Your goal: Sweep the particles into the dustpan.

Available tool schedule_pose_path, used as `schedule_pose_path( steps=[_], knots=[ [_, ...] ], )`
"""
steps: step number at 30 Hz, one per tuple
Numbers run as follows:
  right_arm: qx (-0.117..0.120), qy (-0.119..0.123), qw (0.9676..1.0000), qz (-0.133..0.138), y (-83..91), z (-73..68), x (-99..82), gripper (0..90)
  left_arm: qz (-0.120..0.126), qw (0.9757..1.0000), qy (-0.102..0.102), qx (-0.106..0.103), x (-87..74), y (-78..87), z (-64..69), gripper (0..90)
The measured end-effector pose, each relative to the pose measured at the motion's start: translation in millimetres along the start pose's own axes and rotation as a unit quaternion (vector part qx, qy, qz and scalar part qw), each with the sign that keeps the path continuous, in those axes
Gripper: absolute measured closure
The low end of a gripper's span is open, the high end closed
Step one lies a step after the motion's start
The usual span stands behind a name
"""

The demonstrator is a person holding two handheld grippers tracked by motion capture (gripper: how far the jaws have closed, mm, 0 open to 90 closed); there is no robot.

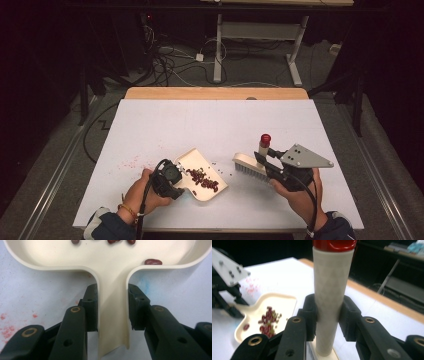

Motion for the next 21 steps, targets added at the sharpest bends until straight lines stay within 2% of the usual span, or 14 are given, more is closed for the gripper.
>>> schedule_pose_path(
  steps=[2, 5, 8, 16, 18, 21],
  knots=[
    [0.012, -0.005, 0.9999, -0.007, 2.5, -1.9, -1.1, 70.4, 0.000, 1.0000, 0.000, 0.000, -0.2, 0.0, 0.1, 63.7],
    [0.027, 0.002, 0.9995, -0.016, 2.8, -7.8, -2.2, 70.4, 0.000, 1.0000, 0.000, -0.001, -0.4, -0.2, -0.2, 63.7],
    [0.034, 0.002, 0.9993, -0.015, -5.9, -12.8, -3.2, 70.4, 0.000, 1.0000, 0.000, -0.002, -0.4, -0.5, -0.4, 63.7],
    [0.044, 0.004, 0.9990, -0.006, -44.4, -24.9, 2.8, 70.5, -0.001, 1.0000, 0.002, -0.002, -0.2, -0.6, -0.3, 63.7],
    [0.045, 0.006, 0.9990, 0.002, -49.6, -26.3, 5.6, 70.4, -0.001, 1.0000, 0.001, -0.002, -0.3, -0.6, -0.8, 63.7],
    [0.054, -0.008, 0.9985, 0.009, -50.4, -25.9, 9.9, 70.4, -0.001, 1.0000, 0.001, -0.004, -0.3, -0.6, -1.1, 63.7]
  ],
)
Point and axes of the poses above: each handheld gripper's, and its own axes: y roughly backward along the jaws, x roughly out of its top, z roughly to its right, the point moved 7 cm from there along -y, roughly forward along the jaws, and after that the axes turned 13 degrees about z, right-handed, at the moved point
